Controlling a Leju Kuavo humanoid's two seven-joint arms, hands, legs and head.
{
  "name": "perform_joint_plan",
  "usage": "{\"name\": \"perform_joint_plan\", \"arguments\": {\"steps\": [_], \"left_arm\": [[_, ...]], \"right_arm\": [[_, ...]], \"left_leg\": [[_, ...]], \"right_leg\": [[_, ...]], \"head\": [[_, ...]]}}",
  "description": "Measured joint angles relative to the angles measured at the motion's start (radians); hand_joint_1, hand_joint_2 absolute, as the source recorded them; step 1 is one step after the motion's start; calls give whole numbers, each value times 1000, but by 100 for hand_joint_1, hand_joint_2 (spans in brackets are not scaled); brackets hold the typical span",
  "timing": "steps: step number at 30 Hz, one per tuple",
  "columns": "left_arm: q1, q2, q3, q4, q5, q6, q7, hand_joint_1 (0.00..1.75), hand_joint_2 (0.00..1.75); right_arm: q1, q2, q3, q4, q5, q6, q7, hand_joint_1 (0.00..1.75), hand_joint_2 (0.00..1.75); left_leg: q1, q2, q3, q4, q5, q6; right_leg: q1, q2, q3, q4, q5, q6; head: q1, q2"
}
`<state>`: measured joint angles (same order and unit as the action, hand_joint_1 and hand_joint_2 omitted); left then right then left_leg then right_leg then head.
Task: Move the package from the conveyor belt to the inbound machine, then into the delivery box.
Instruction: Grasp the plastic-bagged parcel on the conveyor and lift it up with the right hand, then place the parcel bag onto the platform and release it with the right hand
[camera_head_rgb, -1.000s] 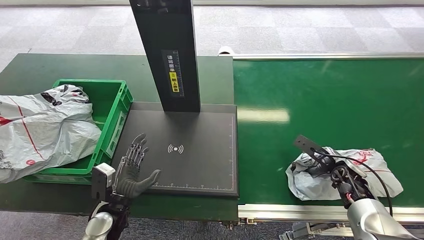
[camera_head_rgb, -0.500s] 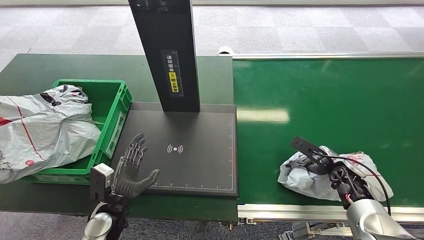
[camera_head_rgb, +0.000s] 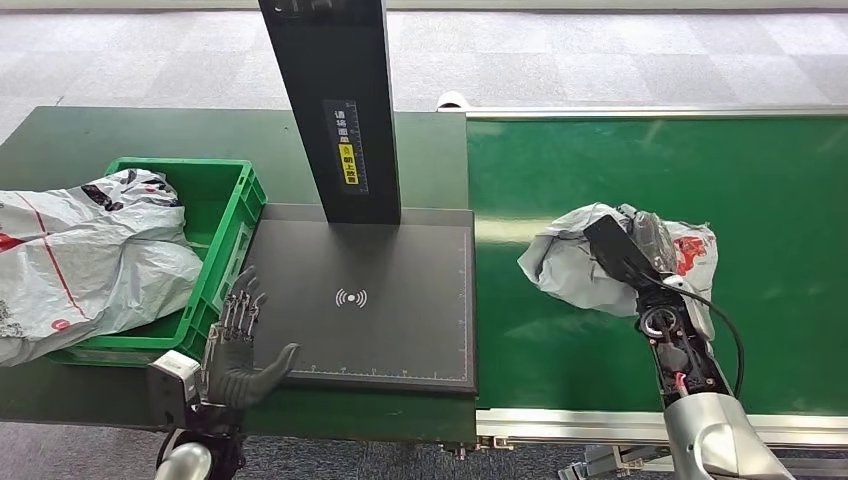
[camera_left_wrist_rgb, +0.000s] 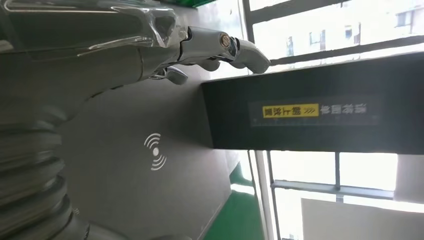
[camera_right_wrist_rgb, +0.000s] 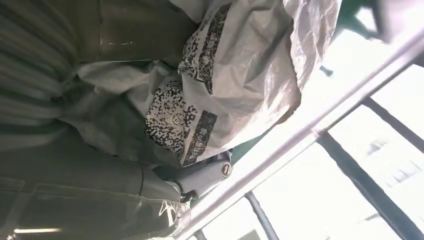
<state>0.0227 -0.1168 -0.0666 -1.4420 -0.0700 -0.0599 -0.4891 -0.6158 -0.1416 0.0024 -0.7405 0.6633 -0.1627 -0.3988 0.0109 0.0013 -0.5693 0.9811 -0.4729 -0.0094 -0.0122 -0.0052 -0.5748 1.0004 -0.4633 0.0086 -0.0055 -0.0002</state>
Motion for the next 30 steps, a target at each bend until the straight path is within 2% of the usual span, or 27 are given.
{"name": "perform_joint_plan", "arguments": {"steps": [4,7,13,18,21,25,30], "left_arm": [[-15,-6,0,-3,24,29,-48,0,175],[-30,-11,0,-3,48,69,-94,0,175],[-44,-15,-3,-3,65,93,-113,0,175],[-45,-15,-3,-3,76,98,-118,0,175],[-50,-14,-5,-2,91,104,-124,0,175],[-58,-13,-16,-2,105,112,-132,0,175],[-73,-10,-30,14,120,107,-145,0,175]], "right_arm": [[114,37,3,-264,-108,-84,-84,175,175],[197,61,25,-437,-141,-153,-140,175,175],[269,82,73,-618,-148,-190,-152,175,175],[279,83,96,-661,-145,-194,-165,175,175],[275,87,145,-667,-104,-210,-182,175,175],[223,99,282,-612,10,-235,-171,175,175],[87,134,526,-387,252,-186,-122,175,175]], "left_leg": [[0,0,0,0,0,0],[0,1,0,0,0,0],[0,1,0,0,0,0],[0,1,0,0,0,0],[0,1,0,0,0,0],[1,3,0,-1,0,0],[2,4,1,-1,1,-1]], "right_leg": [[0,0,0,0,0,0],[0,1,0,0,0,0],[0,1,0,0,0,0],[0,1,0,0,0,0],[0,1,0,0,0,0],[1,2,0,0,0,0],[2,3,0,0,0,0]], "head": [[0,0],[0,0],[0,0],[0,0],[0,0],[0,0],[0,0]]}}
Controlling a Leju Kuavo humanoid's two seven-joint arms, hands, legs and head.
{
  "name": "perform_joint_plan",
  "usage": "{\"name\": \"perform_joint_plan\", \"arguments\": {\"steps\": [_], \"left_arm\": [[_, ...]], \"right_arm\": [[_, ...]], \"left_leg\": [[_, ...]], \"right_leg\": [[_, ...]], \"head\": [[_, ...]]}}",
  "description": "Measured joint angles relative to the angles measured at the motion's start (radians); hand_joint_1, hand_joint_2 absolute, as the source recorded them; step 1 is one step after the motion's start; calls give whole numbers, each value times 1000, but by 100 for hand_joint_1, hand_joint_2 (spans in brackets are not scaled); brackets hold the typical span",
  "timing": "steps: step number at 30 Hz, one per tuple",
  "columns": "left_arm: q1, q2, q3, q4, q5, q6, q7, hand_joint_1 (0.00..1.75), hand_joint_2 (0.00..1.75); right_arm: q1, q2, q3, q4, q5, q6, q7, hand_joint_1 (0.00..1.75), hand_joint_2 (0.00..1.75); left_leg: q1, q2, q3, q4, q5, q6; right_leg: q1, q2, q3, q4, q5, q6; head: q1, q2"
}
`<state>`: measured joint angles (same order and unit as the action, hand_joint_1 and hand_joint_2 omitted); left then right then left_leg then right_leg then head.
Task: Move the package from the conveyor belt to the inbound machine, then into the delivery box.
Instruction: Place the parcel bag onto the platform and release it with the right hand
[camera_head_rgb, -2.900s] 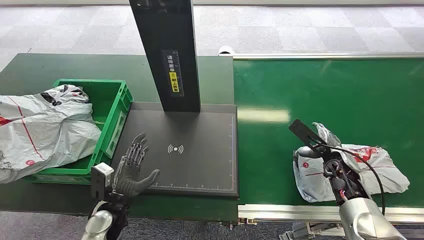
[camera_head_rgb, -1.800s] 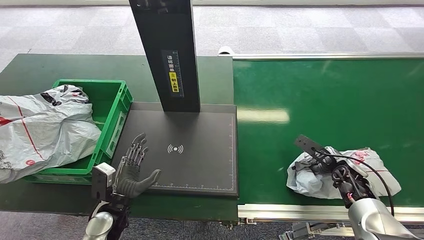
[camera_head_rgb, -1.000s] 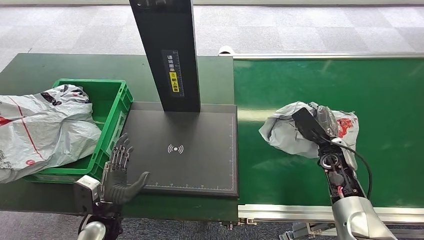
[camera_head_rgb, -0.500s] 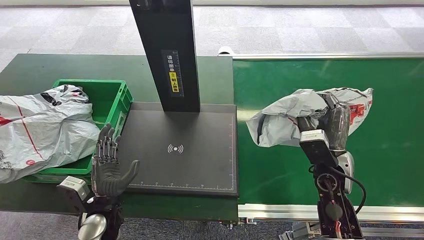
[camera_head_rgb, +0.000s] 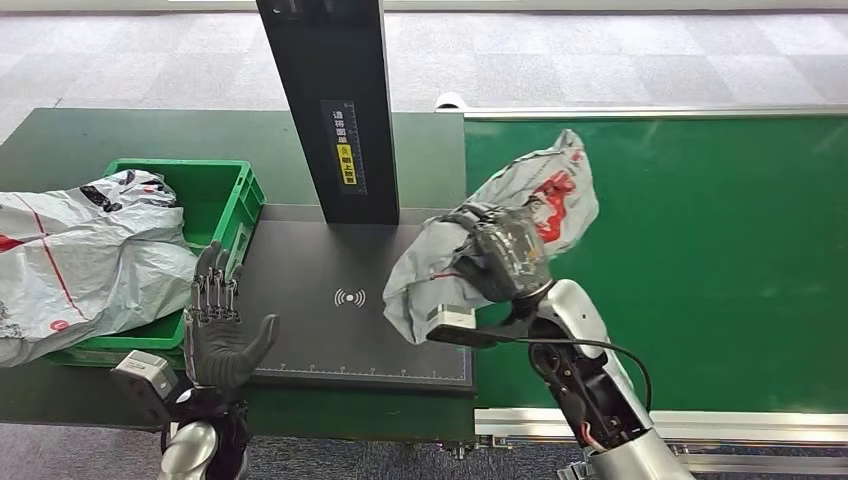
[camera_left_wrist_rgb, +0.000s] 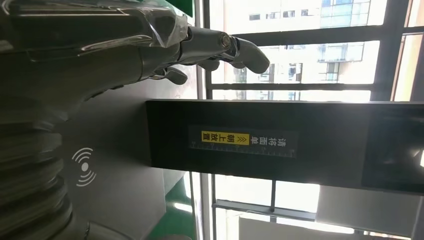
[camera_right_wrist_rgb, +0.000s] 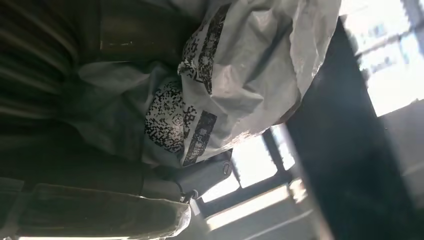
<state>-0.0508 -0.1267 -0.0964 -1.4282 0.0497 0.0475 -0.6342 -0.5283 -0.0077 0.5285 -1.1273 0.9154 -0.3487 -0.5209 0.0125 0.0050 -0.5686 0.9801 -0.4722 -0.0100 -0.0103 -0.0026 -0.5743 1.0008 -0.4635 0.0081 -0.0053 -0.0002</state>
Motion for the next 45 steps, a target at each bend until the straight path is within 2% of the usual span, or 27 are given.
{"name": "perform_joint_plan", "arguments": {"steps": [4,8,12,15,19,25,32,35,38,41,45], "left_arm": [[-17,3,-3,20,8,-7,-8,0,175],[-26,8,-8,34,10,-12,-11,0,175],[-49,9,-16,52,11,-21,-10,0,175],[-69,10,-20,70,13,-32,-6,0,175],[-86,10,-35,86,13,-48,-3,0,175],[-122,12,-55,118,13,-68,4,0,175],[-151,13,-67,152,17,-80,5,0,175],[-155,13,-67,162,20,-86,4,0,175],[-157,13,-68,172,21,-92,3,0,175],[-162,13,-68,181,21,-97,2,0,175],[-166,13,-68,186,21,-99,2,0,175]], "right_arm": [[-105,57,172,205,89,62,9,175,175],[-170,106,292,345,129,115,9,175,175],[-205,158,407,444,169,170,19,175,175],[-221,194,486,503,190,159,32,175,175],[-228,233,550,571,171,112,49,0,175],[-247,269,585,645,151,55,62,0,175],[-257,269,571,671,79,-61,52,0,175],[-259,256,530,668,25,-125,23,0,175],[-249,234,470,633,-61,-154,-58,0,175],[-219,211,400,547,-205,-110,-140,0,175],[-171,175,323,388,-403,30,-171,0,175]], "left_leg": [[0,-1,0,0,0,0],[0,-2,-1,0,0,0],[0,-2,-1,0,0,0],[0,-1,-1,0,0,0],[0,-1,0,0,0,0],[0,-1,0,0,0,0],[0,-1,0,1,0,0],[0,-1,0,1,0,0],[0,-1,0,1,0,0],[0,-1,0,1,0,0],[0,-1,0,1,0,0]], "right_leg": [[0,-1,0,0,0,0],[0,-1,-1,0,0,0],[0,-1,-1,0,0,0],[0,-1,-1,0,0,0],[0,-1,-1,0,0,0],[0,-1,-1,0,0,0],[0,-1,-1,0,0,0],[0,-1,-1,0,0,0],[0,-1,-1,0,0,0],[0,-1,-1,0,0,0],[0,-1,-2,0,0,0]], "head": [[0,0],[0,0],[0,0],[0,0],[0,0],[0,0],[0,0],[0,0],[0,0],[0,0],[0,0]]}}
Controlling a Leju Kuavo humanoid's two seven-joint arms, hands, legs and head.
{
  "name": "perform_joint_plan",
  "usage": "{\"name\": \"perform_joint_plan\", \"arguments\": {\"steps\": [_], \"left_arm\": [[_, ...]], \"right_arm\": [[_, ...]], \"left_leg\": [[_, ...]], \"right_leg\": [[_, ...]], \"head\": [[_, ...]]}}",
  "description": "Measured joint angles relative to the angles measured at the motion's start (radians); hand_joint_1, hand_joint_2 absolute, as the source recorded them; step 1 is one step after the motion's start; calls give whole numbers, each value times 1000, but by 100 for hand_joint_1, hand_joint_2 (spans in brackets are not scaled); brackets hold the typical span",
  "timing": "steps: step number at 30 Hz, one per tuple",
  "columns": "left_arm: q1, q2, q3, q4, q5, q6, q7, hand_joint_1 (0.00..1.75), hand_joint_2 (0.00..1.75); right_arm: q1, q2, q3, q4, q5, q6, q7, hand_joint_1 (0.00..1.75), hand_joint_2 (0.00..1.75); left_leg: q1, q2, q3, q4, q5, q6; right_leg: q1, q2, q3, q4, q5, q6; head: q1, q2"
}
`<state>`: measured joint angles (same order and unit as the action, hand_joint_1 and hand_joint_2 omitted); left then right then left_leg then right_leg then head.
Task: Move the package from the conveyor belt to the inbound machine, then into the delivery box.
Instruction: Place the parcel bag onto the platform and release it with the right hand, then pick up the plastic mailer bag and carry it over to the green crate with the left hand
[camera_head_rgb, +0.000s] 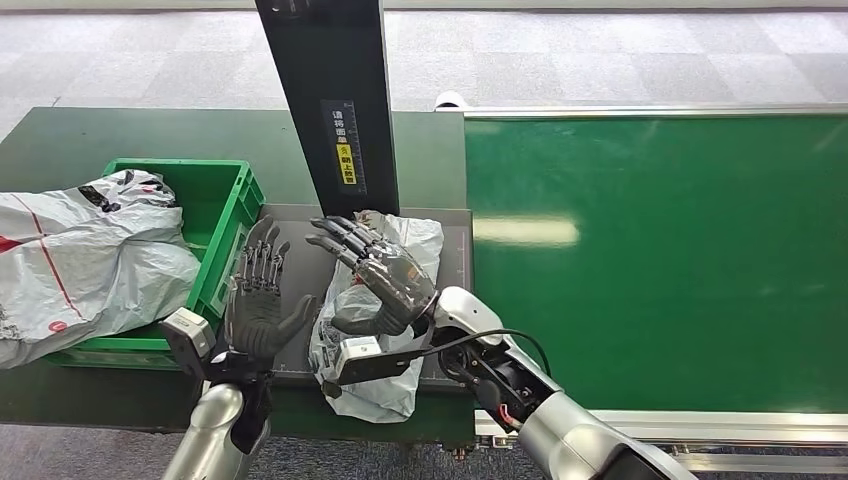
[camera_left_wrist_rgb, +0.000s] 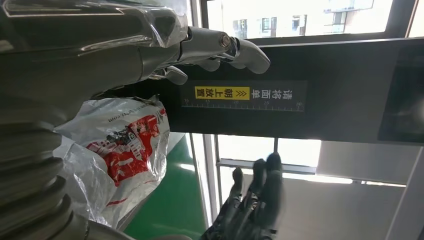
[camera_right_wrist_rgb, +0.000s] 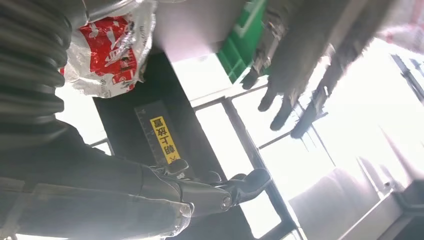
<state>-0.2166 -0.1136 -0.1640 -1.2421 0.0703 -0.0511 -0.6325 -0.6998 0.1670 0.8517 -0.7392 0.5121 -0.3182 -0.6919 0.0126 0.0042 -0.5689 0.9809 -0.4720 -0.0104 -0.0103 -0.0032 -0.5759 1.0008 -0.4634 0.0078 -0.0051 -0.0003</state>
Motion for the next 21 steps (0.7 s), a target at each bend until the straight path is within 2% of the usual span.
{"name": "perform_joint_plan", "arguments": {"steps": [3,7,11,14,18,21], "left_arm": [[-2,0,0,0,0,0,0,0,175],[-3,0,0,0,0,1,0,0,175],[-2,0,0,0,-1,7,0,0,175],[5,0,1,-3,-9,15,4,0,175],[39,2,5,-29,-44,9,24,0,175],[68,5,8,-53,-90,-10,44,0,175]], "right_arm": [[34,-22,-45,-101,-89,74,-2,0,175],[61,-42,-82,-188,-149,119,-2,0,175],[106,-63,-125,-279,-292,212,-2,0,175],[148,-78,-173,-348,-338,214,-3,0,175],[199,-83,-294,-372,-347,199,45,0,175],[229,-77,-415,-354,-389,264,99,0,175]], "left_leg": [[0,0,0,0,0,0],[0,0,0,0,0,0],[0,0,0,0,0,0],[0,0,0,0,0,0],[0,0,-1,0,0,0],[0,-1,-1,0,0,0]], "right_leg": [[0,0,0,0,0,0],[0,0,0,0,0,0],[0,0,0,0,0,0],[0,0,0,0,0,0],[0,0,0,0,0,0],[0,0,0,0,0,0]], "head": [[0,0],[0,0],[0,0],[0,0],[0,0],[0,0]]}}
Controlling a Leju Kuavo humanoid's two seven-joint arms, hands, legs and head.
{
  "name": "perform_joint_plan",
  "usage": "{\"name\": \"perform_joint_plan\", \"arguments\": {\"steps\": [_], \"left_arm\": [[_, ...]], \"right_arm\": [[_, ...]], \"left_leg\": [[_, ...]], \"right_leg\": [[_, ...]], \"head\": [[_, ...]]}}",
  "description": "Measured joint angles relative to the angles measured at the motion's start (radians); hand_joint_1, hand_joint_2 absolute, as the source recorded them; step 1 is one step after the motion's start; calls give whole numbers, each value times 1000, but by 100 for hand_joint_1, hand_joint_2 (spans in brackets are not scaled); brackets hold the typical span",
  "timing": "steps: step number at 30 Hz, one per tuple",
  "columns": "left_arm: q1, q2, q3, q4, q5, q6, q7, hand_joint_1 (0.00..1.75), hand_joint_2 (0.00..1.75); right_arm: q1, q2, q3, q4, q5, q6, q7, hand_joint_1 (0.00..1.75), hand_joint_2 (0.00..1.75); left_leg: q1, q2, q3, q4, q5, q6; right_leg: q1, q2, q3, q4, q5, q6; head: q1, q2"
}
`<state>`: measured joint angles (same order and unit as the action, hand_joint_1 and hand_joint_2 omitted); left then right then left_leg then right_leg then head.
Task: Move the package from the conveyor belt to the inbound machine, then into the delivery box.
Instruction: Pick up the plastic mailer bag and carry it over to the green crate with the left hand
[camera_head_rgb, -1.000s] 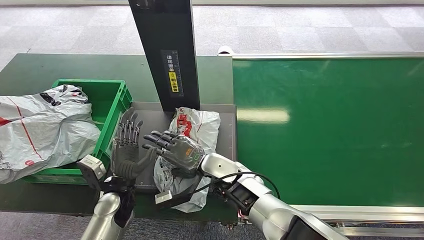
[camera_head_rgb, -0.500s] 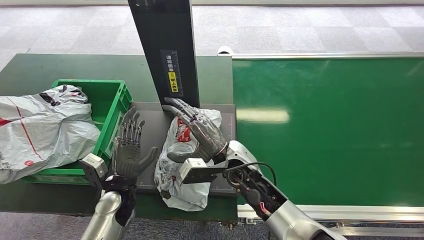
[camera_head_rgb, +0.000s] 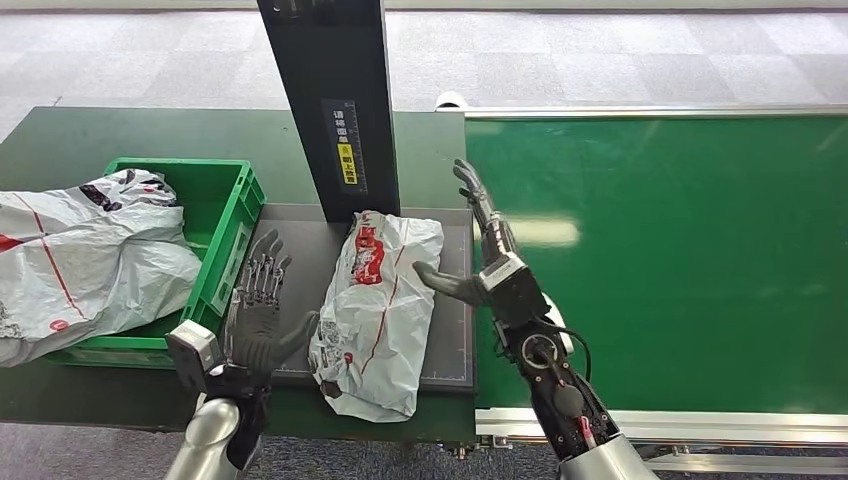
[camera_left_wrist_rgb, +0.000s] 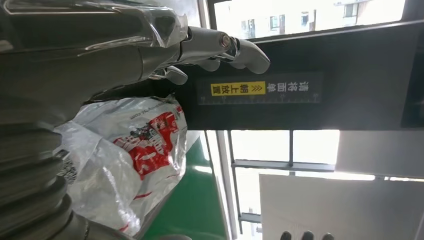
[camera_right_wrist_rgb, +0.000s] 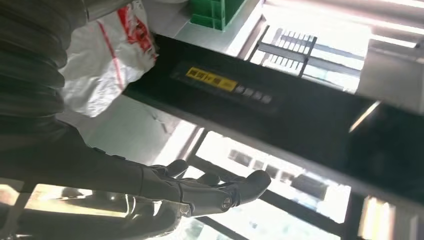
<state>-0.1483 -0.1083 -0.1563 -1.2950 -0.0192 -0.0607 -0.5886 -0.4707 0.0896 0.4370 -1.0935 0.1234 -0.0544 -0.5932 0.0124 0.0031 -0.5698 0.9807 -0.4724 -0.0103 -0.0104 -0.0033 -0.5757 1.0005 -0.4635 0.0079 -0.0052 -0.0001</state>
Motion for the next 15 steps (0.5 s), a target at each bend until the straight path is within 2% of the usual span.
{"name": "perform_joint_plan", "arguments": {"steps": [3,9,12,15], "left_arm": [[11,3,0,-6,-67,2,26,0,175],[12,8,-10,-2,-182,35,43,0,175],[6,15,-47,10,-395,104,66,0,175],[-13,24,-112,44,-671,181,171,0,175]], "right_arm": [[24,5,-87,25,-38,67,21,0,175],[56,12,-175,45,-47,99,34,0,175],[76,15,-203,44,-38,105,44,0,175],[93,18,-227,41,-15,114,49,0,175]], "left_leg": [[0,0,0,0,0,0],[0,0,0,0,0,0],[0,0,0,0,0,0],[0,0,0,0,0,0]], "right_leg": [[0,0,0,0,0,0],[0,0,0,0,0,0],[0,0,0,0,0,0],[0,0,0,0,0,0]], "head": [[0,0],[0,0],[0,0],[0,0]]}}
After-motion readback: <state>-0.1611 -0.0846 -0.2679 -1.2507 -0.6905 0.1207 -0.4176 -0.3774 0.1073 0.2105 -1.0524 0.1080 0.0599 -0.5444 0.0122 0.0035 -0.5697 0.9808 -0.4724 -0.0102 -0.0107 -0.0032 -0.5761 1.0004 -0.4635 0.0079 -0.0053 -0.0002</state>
